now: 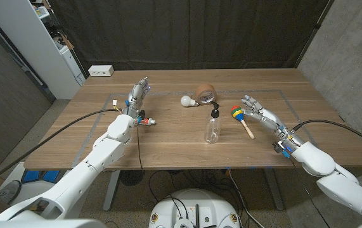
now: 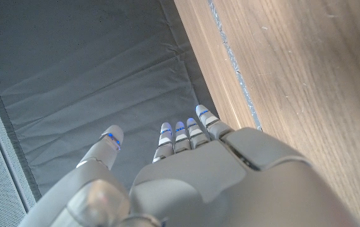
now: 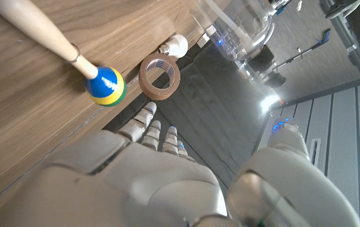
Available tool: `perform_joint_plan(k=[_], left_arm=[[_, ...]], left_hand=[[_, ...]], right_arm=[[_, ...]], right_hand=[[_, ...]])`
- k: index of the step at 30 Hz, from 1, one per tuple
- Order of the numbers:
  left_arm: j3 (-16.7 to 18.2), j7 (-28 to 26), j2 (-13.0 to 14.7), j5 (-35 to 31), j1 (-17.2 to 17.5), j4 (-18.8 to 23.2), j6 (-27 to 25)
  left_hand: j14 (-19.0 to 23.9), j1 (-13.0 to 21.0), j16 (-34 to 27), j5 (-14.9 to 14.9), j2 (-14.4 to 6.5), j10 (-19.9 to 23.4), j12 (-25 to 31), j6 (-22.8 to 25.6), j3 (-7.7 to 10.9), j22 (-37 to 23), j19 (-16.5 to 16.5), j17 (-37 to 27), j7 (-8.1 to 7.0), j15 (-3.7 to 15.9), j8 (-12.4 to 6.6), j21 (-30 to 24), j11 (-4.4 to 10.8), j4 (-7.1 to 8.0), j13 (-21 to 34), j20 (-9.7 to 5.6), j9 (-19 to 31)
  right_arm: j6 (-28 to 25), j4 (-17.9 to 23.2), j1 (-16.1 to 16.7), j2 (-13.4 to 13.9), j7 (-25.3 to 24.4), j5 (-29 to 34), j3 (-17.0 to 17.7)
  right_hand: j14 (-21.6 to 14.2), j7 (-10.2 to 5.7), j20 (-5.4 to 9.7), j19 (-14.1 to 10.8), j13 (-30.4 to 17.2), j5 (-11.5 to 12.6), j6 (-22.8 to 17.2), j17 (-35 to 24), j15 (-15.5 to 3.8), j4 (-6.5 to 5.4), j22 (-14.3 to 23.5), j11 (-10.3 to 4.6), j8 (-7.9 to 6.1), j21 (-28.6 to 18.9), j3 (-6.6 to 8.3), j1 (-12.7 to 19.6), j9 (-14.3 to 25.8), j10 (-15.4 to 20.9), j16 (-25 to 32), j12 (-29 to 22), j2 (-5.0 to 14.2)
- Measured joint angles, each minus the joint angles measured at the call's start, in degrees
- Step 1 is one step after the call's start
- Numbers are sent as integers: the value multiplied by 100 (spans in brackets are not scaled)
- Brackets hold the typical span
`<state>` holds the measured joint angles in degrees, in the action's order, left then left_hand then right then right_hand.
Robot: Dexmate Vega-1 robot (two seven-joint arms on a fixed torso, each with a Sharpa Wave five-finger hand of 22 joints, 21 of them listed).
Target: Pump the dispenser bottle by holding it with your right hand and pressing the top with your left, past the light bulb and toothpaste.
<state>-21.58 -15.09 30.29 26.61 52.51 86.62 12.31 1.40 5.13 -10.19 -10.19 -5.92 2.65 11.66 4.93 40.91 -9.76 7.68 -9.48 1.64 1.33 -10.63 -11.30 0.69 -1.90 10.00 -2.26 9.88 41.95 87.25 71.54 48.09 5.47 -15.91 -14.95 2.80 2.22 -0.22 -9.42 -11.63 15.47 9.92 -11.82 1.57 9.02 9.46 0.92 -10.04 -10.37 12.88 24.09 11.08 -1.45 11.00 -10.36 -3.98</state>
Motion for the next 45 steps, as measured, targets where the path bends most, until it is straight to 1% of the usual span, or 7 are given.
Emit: perform_joint_plan(k=[8,17,24,28,32,41,45], left_arm=[[39,-154,65,-41,118,218,-142],[41,-147,49,-68,134,209,-111],[19,-32,-1,-53,94,101,46],[12,35,-23,-30,75,26,117],[12,105,-27,3,65,-13,192],[35,202,-23,47,65,-127,302],[40,244,-21,62,65,-144,334]], left_hand=[[45,0,-21,0,0,31,0,21,24,0,40,-27,21,12,0,0,14,24,0,1,0],[45,0,-21,0,0,32,0,61,39,1,42,-11,21,12,0,0,15,39,0,4,0],[89,0,-20,0,0,83,0,96,55,1,60,-11,14,11,0,0,4,55,0,22,0],[117,0,-20,0,0,113,0,134,55,1,91,-11,9,1,0,0,-27,55,0,-8,1],[117,0,-20,0,0,144,0,144,72,1,104,-11,0,1,0,0,3,73,0,5,1],[200,-56,-19,0,9,197,11,225,88,2,152,-12,20,23,0,0,12,88,0,-8,14],[219,-64,-19,0,17,215,11,225,78,2,174,-12,20,42,0,0,-6,127,0,14,14]], right_arm=[[158,-82,-76,59,129,175,-124],[201,-110,-197,58,156,406,-273],[198,-120,-280,-12,120,597,-383],[165,-120,-323,-70,41,736,-461],[142,-123,-364,-111,-4,830,-528],[21,-98,-403,-157,-180,1119,-641],[4,-97,-440,-179,-196,1151,-701]], right_hand=[[57,7,-40,40,-25,-22,-7,-7,58,33,0,31,-37,0,33,136,27,-30,0,0,-15],[43,7,-41,39,-52,-64,-8,-29,44,87,0,8,-83,0,106,273,27,-8,31,-79,64],[-17,6,-60,-26,-78,-172,-8,-32,-16,134,0,-73,-170,-27,268,595,26,74,92,-133,144],[-17,6,-60,-24,-92,-214,-8,-57,-16,151,0,-51,-204,-27,328,721,26,96,92,-133,139],[-38,6,-79,166,-106,-261,-8,-59,6,133,0,-51,-204,20,373,972,54,96,92,-133,102],[7,6,-173,378,-130,-349,-8,-58,51,125,0,-9,-204,45,428,1094,53,53,92,-133,127],[46,6,-132,418,-130,-366,-8,-58,90,125,0,25,-204,45,428,1183,53,19,92,-133,38]])
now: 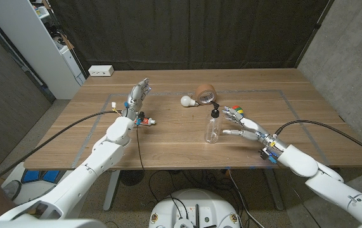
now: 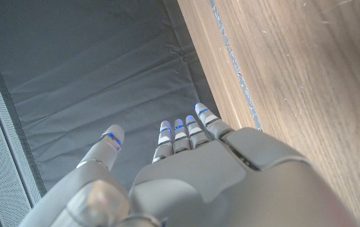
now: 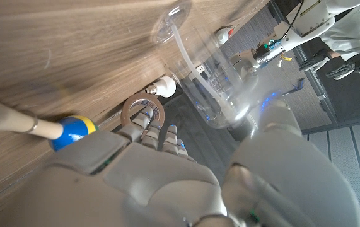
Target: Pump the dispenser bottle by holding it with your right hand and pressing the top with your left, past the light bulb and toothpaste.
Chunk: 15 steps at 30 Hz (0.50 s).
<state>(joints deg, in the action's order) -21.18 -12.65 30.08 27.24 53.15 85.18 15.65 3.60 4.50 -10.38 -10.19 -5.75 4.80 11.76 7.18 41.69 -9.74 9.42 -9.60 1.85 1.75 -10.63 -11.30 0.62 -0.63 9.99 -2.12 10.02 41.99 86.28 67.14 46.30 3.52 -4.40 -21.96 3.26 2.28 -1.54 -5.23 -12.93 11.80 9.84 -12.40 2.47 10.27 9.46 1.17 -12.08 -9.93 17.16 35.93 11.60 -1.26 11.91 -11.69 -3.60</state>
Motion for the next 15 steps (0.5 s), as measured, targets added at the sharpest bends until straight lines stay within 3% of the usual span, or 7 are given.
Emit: perform_joint_plan(k=[15], left_arm=[[37,200,-45,137,-126,-318,162]], left_hand=[[163,-45,-22,0,15,129,-1,144,39,0,104,-15,20,-41,-39,-35,5,88,8,-4,-1]], right_arm=[[-109,-111,-271,-153,-57,266,-320]], right_hand=[[163,0,-51,174,-55,-100,0,-50,226,-65,0,160,-44,0,29,-1,40,-161,0,0,-1]])
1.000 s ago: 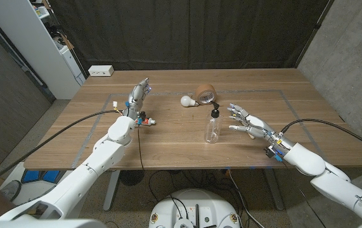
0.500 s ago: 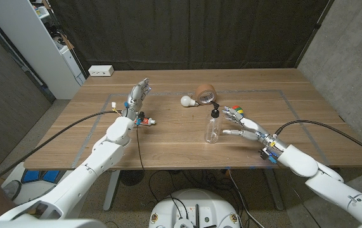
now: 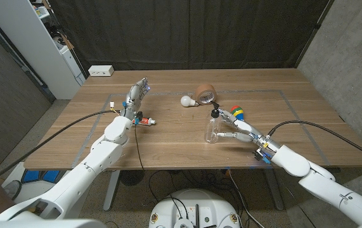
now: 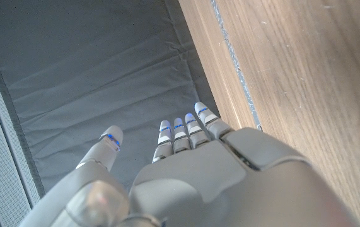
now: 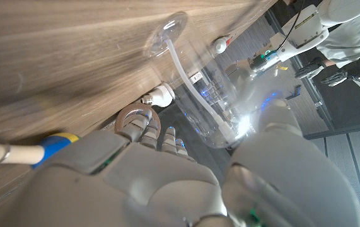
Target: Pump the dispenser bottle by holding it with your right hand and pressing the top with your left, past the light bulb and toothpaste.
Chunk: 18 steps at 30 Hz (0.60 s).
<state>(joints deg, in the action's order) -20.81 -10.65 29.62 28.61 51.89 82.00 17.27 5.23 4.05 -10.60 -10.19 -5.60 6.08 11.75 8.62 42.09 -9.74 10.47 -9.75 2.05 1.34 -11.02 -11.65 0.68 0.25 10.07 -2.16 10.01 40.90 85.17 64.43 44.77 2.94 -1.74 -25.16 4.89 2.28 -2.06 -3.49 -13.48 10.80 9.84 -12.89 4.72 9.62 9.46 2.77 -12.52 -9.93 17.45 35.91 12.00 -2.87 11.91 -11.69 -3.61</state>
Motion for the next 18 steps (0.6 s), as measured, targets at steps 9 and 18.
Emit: perform_joint_plan(k=[9,18], left_arm=[[28,76,-34,85,-38,-116,78],[40,108,-31,124,-50,-162,87]], left_hand=[[62,-45,0,0,14,47,0,52,1,0,18,0,-8,0,-7,0,7,46,22,-17,0],[82,-46,0,0,15,76,0,74,25,0,79,1,-32,20,-7,0,-5,70,22,-18,-1]], right_arm=[[-8,-103,-155,-98,20,65,-160],[68,-259,-287,-240,-87,220,-281]], right_hand=[[85,0,-31,31,-20,-22,0,-31,37,-48,0,82,0,0,-14,-53,14,-82,0,0,-53],[-4,14,-6,5,-53,-21,14,-57,-46,-46,0,48,-21,-67,-14,-53,40,-1,51,-51,-53]])
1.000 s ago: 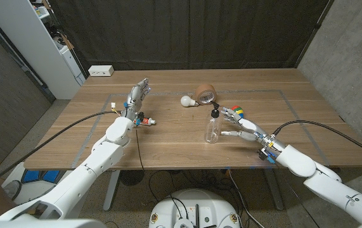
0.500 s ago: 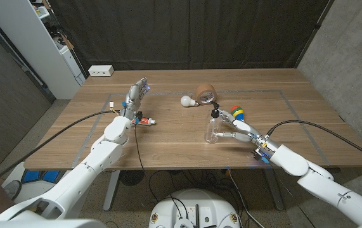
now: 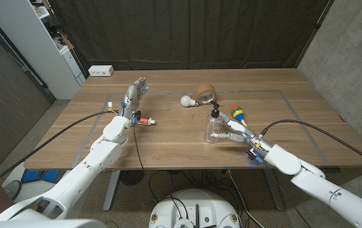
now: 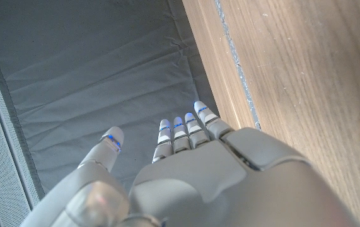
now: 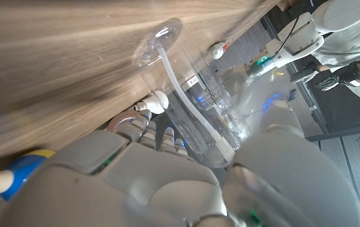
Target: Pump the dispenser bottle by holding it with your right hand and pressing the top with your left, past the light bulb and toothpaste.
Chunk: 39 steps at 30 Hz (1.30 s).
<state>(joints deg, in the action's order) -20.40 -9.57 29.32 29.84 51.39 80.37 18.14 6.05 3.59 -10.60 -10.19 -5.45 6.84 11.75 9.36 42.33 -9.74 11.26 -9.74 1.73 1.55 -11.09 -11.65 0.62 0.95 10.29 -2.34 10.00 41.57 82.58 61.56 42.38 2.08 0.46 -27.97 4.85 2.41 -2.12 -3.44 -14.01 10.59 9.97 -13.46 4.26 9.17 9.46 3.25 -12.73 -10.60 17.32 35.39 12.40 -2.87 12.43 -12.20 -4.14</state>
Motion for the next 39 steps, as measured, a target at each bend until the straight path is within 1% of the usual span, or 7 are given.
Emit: perform_joint_plan(k=[8,16,21,23,26,32,39], left_arm=[[0,40,0,36,-9,-37,11],[0,59,0,51,-19,-70,13],[0,74,-1,75,-21,-81,14],[1,77,-1,77,-26,-98,14],[1,79,-1,77,-26,-98,14],[1,87,3,76,-56,-130,14],[-7,88,8,71,-61,-133,-13]], left_hand=[[51,-30,0,0,30,21,0,38,1,0,0,1,1,-11,0,0,20,46,0,0,0],[72,-29,0,0,30,64,-1,69,0,0,54,1,32,-32,0,1,19,47,-1,8,0],[126,-29,0,0,30,73,-1,69,23,0,66,14,32,-24,0,1,10,71,-1,-5,0],[154,-29,0,0,29,72,-1,69,23,0,92,15,32,-52,0,1,10,71,-1,10,-1],[154,-29,0,0,30,94,-3,100,23,0,92,15,63,-52,0,1,31,71,-1,10,-1],[184,-29,0,0,29,103,-3,100,23,0,92,15,63,-21,0,1,40,71,-1,10,-1],[215,-29,0,0,29,134,-3,143,40,1,144,15,44,-51,0,1,10,88,-1,1,-1]], right_arm=[[100,-180,-97,-154,-148,78,-70],[153,-318,-164,-267,-253,110,-129],[177,-435,-216,-368,-279,115,-182],[248,-491,-236,-413,-324,119,-203],[248,-587,-268,-485,-324,119,-232],[451,-739,-312,-603,-429,118,-268],[551,-865,-328,-709,-502,111,-282]], right_hand=[[-214,17,80,-206,-78,0,17,-27,-88,55,0,-59,-85,-49,103,213,27,197,122,-100,60],[-315,17,50,-293,-126,0,17,-53,-129,87,0,-81,-131,-49,134,341,53,323,165,-159,68],[-533,-5,31,-398,-185,1,-5,-79,-185,79,0,-118,-213,-94,174,453,80,477,259,-241,-42],[-604,-5,23,-486,-225,1,-5,-102,-214,77,0,-128,-287,-95,175,523,104,585,304,-295,24],[-736,-37,30,-586,-286,1,-101,-132,-243,79,0,-162,-367,-95,222,622,131,757,361,-373,-76],[-1026,-110,110,-831,-432,1,-404,-208,-410,55,0,-269,-581,-129,246,772,195,1083,496,-555,3],[-1325,-180,197,-1080,-594,1,-652,-313,-521,41,0,-330,-800,-138,294,899,262,1323,641,-710,-51]])
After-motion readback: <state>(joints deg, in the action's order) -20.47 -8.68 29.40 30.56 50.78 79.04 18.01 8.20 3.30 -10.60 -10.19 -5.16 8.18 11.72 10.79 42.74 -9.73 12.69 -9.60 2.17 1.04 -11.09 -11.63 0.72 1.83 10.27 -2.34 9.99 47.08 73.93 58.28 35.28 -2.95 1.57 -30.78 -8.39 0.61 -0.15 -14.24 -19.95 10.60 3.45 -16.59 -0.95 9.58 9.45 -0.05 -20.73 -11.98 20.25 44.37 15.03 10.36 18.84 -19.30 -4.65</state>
